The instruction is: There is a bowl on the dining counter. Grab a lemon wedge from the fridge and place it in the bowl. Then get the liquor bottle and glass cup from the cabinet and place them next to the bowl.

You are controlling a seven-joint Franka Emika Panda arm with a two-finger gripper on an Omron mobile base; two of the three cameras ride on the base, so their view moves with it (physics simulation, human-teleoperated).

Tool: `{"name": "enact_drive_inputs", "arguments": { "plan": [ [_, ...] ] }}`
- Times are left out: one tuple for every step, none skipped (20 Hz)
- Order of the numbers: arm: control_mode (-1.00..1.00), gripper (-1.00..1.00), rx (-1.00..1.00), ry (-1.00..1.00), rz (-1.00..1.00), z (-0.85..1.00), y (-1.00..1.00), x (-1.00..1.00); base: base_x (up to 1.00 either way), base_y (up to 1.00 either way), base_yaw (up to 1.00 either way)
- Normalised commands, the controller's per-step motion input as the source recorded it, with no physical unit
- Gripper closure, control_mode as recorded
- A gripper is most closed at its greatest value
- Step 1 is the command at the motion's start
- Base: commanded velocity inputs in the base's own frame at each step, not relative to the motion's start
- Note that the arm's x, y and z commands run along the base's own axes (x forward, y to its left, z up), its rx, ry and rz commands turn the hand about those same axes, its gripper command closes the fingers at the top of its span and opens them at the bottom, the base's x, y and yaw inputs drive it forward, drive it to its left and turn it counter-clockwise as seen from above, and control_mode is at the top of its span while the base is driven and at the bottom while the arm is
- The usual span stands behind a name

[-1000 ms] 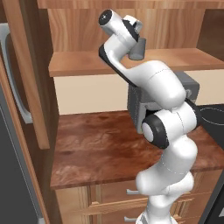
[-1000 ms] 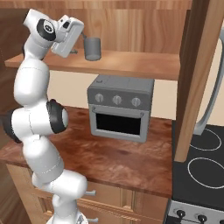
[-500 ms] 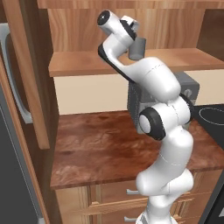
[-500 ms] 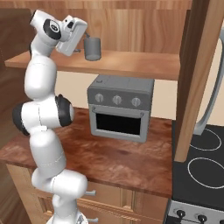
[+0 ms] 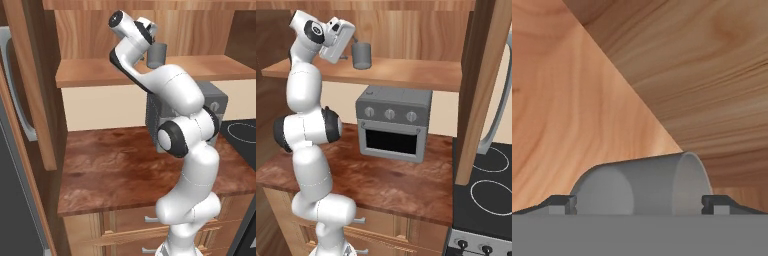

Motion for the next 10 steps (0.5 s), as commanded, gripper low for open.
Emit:
{"name": "enact_drive_inputs", "arguments": {
  "plan": [
    [-1.0,-1.0,-0.01,0.0,0.0,0.0,-0.07,0.0,0.0,0.0,0.0],
    [-1.0,-1.0,-0.01,0.0,0.0,-0.01,-0.09,0.0,0.0,0.0,0.0],
    [-1.0,-1.0,-0.01,0.0,0.0,0.0,-0.12,0.0,0.0,0.0,0.0],
    [-1.0,-1.0,-0.01,0.0,0.0,-0.01,-0.16,0.0,0.0,0.0,0.0],
    [-1.0,-1.0,-0.01,-0.01,0.0,-0.01,-0.17,0.0,0.0,0.0,0.0],
    [-1.0,-1.0,-0.02,0.0,0.0,-0.01,-0.16,0.0,0.0,0.0,0.0],
    [-1.0,-1.0,-0.02,-0.01,0.0,-0.01,-0.15,0.0,0.0,0.0,0.0],
    [-1.0,-1.0,-0.03,-0.01,0.0,-0.02,-0.15,0.0,0.0,0.0,0.0],
    [-1.0,-1.0,-0.03,0.0,0.0,-0.03,-0.14,0.0,0.0,0.0,0.0],
    [-1.0,-1.0,-0.03,0.0,0.0,-0.04,-0.13,0.0,0.0,0.0,0.0]
  ]
}}
